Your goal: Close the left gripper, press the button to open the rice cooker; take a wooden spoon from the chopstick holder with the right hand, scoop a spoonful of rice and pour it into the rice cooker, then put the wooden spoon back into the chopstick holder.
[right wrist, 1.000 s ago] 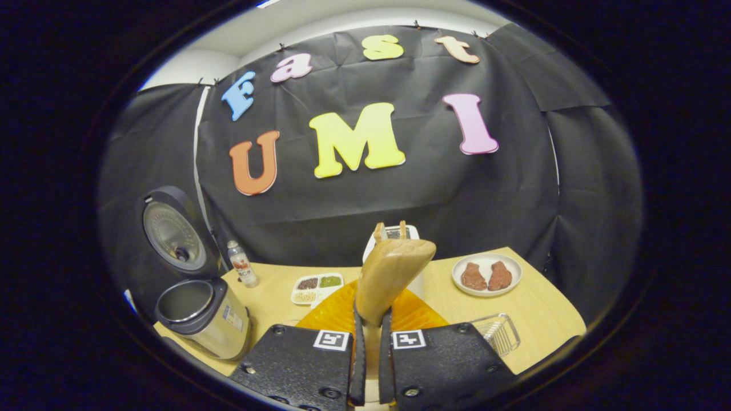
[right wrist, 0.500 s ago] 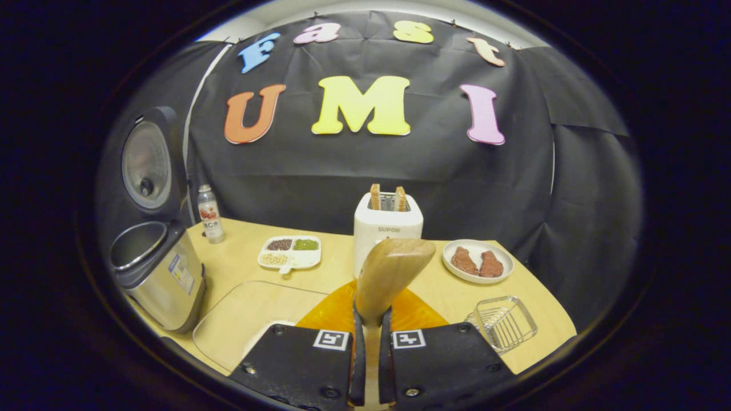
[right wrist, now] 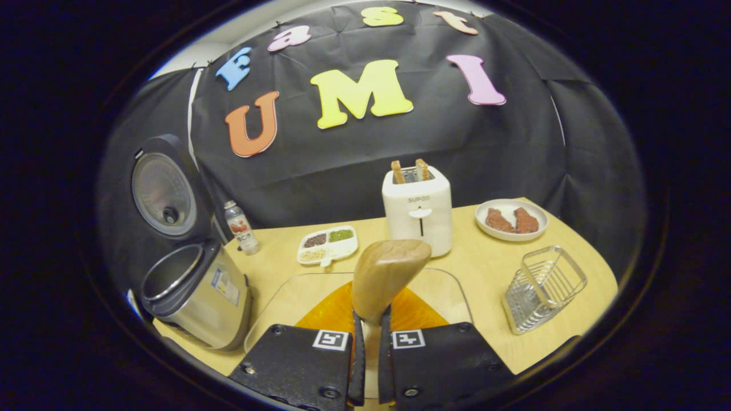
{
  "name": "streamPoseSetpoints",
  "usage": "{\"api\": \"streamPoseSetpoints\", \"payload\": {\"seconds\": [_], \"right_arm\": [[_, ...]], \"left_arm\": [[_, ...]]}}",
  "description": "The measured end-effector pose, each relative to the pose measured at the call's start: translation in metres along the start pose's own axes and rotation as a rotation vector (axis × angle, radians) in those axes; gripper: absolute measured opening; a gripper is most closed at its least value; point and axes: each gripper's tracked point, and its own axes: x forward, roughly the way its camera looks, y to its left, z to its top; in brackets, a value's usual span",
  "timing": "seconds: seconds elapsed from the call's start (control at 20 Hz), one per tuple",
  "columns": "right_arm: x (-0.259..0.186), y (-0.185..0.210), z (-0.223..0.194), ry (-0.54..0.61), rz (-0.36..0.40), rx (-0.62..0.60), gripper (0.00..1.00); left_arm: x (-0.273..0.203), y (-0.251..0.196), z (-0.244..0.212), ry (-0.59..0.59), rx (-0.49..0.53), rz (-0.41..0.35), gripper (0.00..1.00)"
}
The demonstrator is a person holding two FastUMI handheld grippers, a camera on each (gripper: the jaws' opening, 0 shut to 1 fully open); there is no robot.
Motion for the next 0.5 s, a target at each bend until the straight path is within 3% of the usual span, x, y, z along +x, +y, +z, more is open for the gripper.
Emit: {"api": "streamPoseSetpoints", "payload": {"seconds": [0.05, 0.25, 0.5], "right_arm": [[0.0, 0.006, -0.002, 0.015, 0.011, 0.007, 0.14], [0.003, 0.032, -0.008, 0.052, 0.082, 0.056, 0.14], [0.006, 0.039, -0.012, 0.129, 0.218, 0.285, 0.14]], "left_arm": [[-0.001, 0.0, 0.0, 0.0, 0.002, 0.001, 0.95], [-0.001, 0.003, -0.002, 0.009, 0.014, 0.008, 0.95], [-0.002, 0.005, -0.004, 0.014, 0.005, 0.013, 0.95]]}}
